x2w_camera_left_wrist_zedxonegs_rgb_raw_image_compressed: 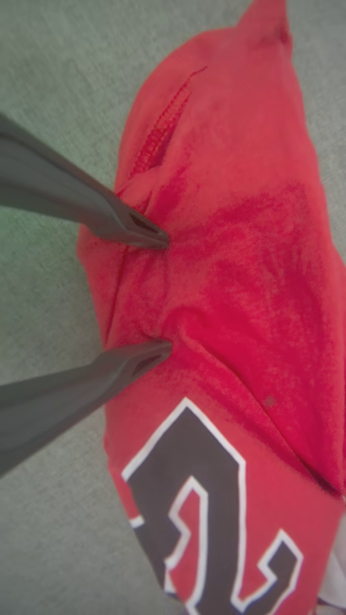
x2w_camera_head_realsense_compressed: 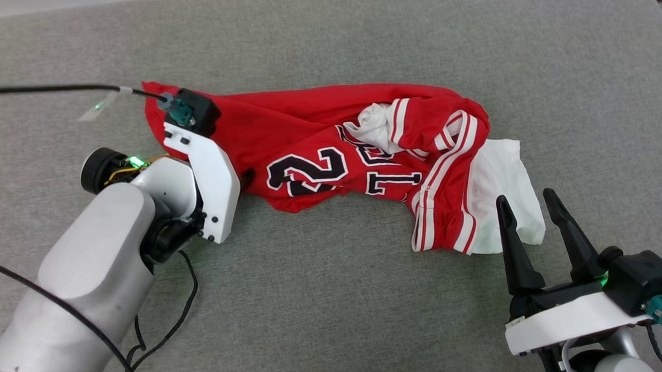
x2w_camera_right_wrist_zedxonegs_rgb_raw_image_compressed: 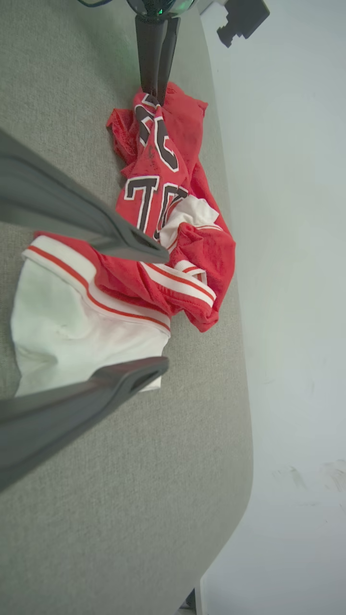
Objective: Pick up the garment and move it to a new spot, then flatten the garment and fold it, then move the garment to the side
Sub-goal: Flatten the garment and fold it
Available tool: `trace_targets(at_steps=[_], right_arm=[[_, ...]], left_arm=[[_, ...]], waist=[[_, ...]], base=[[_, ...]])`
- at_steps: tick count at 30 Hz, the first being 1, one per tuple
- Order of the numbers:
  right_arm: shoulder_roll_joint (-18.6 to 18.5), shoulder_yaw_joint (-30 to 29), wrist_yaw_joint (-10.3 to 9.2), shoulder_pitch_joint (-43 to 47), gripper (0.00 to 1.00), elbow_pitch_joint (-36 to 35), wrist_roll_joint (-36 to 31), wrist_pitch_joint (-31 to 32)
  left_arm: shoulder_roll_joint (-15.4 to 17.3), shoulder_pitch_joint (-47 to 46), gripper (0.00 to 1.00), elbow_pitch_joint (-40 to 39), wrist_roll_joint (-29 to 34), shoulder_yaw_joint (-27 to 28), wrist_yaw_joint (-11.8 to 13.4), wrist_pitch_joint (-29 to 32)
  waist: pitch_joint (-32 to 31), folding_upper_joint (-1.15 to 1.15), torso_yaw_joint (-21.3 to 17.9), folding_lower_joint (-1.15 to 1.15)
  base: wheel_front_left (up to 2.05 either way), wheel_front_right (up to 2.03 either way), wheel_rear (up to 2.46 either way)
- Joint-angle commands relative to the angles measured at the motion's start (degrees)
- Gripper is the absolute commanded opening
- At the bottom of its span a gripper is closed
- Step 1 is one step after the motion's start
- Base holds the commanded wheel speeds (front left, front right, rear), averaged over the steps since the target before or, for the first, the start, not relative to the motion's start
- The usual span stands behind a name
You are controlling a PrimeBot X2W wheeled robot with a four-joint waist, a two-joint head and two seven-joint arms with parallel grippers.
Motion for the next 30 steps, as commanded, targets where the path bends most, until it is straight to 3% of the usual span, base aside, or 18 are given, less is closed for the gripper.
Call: trace_targets(at_steps=[1, 8, 9, 10, 15, 21, 30], right_arm=[[0.30, 0.10, -0.02, -0.72, 1.00, 0.16, 0.07, -0.38], [0.53, 0.24, -0.02, -1.00, 1.00, 1.33, 0.71, -1.36], [0.57, 0.27, -0.02, -1.06, 1.00, 1.41, 0.74, -1.48], [0.60, 0.31, -0.02, -1.13, 1.00, 1.50, 0.84, -1.51], [0.62, 0.31, -0.02, -1.11, 1.00, 2.04, 1.60, -1.63], [0.62, -0.01, -0.02, 0.04, 1.00, 1.98, 2.06, -1.23], [0.62, 0.11, -0.02, 1.87, 1.00, 0.63, 1.32, 0.71]], left_arm=[[0.16, -0.83, 1.00, 0.67, -0.40, -0.33, 0.14, 1.23], [0.67, 0.91, 1.00, 5.54, -2.09, -4.03, -0.18, 13.43], [0.73, 0.90, 0.47, 5.27, -1.91, -4.26, -0.31, 13.64], [0.76, 0.80, 0.00, 4.77, -1.75, -4.15, -0.48, 12.82], [2.17, 1.63, 0.00, 2.17, -1.86, -2.70, -0.35, 9.25], [5.09, 6.72, 0.00, -6.33, -2.41, -0.53, 0.72, 4.34], [8.88, 22.78, 0.00, -22.48, -4.76, 2.00, 6.49, 0.62]], waist=[[0.92, 0.00, -0.76, -0.01], [1.57, 0.00, -1.63, -0.01], [1.57, 0.00, -1.71, -0.01], [1.55, 0.00, -1.75, -0.01], [0.62, 0.00, -1.52, -0.01], [-1.72, 0.00, 0.06, -0.01], [-6.94, 0.00, 4.64, -0.01]], base=[[0.00, 0.00, 0.00], [0.00, 0.00, 0.00], [0.00, 0.00, 0.00], [0.00, 0.00, 0.00], [0.00, 0.00, 0.00], [0.00, 0.00, 0.00], [0.00, 0.00, 0.00]])
